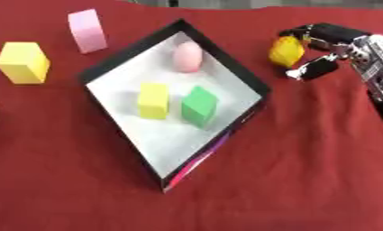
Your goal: Pick up objects on the table and place them in the box.
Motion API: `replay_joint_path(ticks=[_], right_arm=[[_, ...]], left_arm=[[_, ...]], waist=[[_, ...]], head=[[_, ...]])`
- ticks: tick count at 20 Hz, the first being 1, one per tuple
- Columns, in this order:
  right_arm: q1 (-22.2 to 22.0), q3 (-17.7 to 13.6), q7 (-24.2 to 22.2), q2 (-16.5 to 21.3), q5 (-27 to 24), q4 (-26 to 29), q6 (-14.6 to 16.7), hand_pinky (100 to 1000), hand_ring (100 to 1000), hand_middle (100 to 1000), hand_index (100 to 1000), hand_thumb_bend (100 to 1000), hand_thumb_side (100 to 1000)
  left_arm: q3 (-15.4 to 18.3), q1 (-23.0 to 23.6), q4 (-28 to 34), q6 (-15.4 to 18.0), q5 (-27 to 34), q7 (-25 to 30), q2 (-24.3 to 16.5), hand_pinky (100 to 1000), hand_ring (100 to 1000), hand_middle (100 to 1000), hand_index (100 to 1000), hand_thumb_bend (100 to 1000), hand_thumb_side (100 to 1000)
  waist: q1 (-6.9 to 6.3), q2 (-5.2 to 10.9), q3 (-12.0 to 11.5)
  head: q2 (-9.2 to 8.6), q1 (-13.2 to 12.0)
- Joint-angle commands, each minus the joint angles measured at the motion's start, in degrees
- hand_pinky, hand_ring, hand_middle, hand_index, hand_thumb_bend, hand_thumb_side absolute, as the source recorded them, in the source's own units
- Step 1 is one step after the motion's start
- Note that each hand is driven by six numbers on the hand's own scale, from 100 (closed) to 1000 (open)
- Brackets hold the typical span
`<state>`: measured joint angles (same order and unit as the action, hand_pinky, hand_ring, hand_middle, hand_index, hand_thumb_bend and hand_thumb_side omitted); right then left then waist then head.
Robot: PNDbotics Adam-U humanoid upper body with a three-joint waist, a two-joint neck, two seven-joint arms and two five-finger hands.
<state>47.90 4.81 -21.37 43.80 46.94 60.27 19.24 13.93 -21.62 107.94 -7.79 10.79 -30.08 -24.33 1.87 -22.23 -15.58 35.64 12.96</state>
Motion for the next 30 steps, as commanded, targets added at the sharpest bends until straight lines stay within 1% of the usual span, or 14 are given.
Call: replay_joint_path(ticks=[1, 3, 6, 8, 12, 14, 17, 20, 23, 26, 28, 30], right_arm=[[0.93, -0.38, -0.47, 2.37, -2.20, 0.43, -0.82, 738, 696, 713, 932, 177, 407], [0.92, -0.25, -0.86, 2.34, -3.83, 0.93, -1.09, 707, 637, 696, 908, 150, 390], [0.96, -0.05, -1.17, 2.35, -5.62, 1.54, -1.56, 663, 593, 666, 876, 121, 373], [0.93, 0.09, -1.14, 2.37, -6.47, 1.91, -1.76, 641, 573, 631, 859, 108, 369], [0.86, 0.35, -0.88, 2.41, -7.63, 2.32, -1.98, 625, 555, 610, 839, 101, 365], [0.84, 0.45, -0.43, 2.45, -7.89, 2.60, -2.13, 621, 549, 603, 832, 109, 370], [0.77, 0.48, 0.72, 2.54, -8.27, 3.39, -2.43, 611, 512, 562, 798, 119, 378], [0.68, 0.42, 2.45, 2.69, -8.67, 5.21, -2.73, 608, 496, 542, 783, 146, 377], [0.49, 0.42, 4.63, 2.76, -10.12, 8.46, -3.22, 629, 456, 500, 749, 184, 356], [-0.05, 0.93, 6.41, 2.66, -11.95, 13.41, -3.66, 635, 437, 480, 731, 222, 347], [-0.52, 1.71, 6.87, 2.49, -13.51, 17.39, -3.63, 633, 427, 470, 721, 228, 334], [-1.02, 2.86, 6.35, 2.29, -15.49, 21.66, -3.35, 634, 417, 460, 711, 226, 326]], left_arm=[[0.29, -0.40, 0.37, 0.10, -0.08, 0.24, -1.85, 700, 863, 751, 712, 104, 729], [0.30, -0.37, 0.30, 0.10, -0.06, 0.30, -1.84, 701, 864, 750, 711, 102, 730], [0.29, -0.40, 0.19, 0.07, -0.04, 0.36, -1.80, 701, 865, 750, 710, 100, 732], [0.29, -0.39, 0.13, 0.04, -0.04, 0.39, -1.80, 701, 865, 749, 709, 100, 733], [0.32, -0.34, 0.06, -0.02, -0.02, 0.44, -1.78, 702, 866, 748, 707, 100, 735], [0.34, -0.33, 0.04, -0.05, -0.02, 0.47, -1.78, 702, 866, 748, 707, 100, 735], [0.35, -0.30, 0.00, -0.17, -0.08, 0.56, -1.77, 702, 867, 748, 705, 100, 737], [0.35, -0.24, 0.03, -0.23, -0.14, 0.64, -1.76, 703, 867, 748, 704, 100, 738], [0.35, -0.11, 0.05, -0.23, -0.24, 0.72, -1.82, 703, 868, 748, 704, 100, 738], [0.39, 0.08, 0.02, -0.23, -0.33, 0.75, -1.92, 704, 868, 748, 703, 100, 739], [0.39, 0.15, 0.04, -0.21, -0.38, 0.78, -1.96, 704, 868, 748, 703, 100, 739], [0.45, 0.20, 0.10, -0.20, -0.48, 0.75, -2.10, 704, 868, 748, 702, 100, 736]], waist=[[-0.25, 1.27, 0.10], [-0.27, 1.28, 0.13], [-0.30, 1.31, 0.11], [-0.31, 1.33, 0.11], [-0.32, 1.36, 0.08], [-0.31, 1.40, 0.08], [-0.29, 1.59, 0.10], [-0.30, 1.95, 0.21], [-0.35, 2.46, 0.40], [-0.34, 2.98, 0.66], [-0.30, 3.32, 0.85], [-0.26, 3.65, 0.99]], head=[[-0.18, 0.09], [-0.15, 0.12], [-0.20, 0.20], [-0.19, 0.25], [-0.10, 0.32], [-0.02, 0.34], [0.12, 0.33], [0.39, 0.27], [0.78, 0.12], [1.17, 0.06], [1.47, 0.05], [1.82, 0.00]])
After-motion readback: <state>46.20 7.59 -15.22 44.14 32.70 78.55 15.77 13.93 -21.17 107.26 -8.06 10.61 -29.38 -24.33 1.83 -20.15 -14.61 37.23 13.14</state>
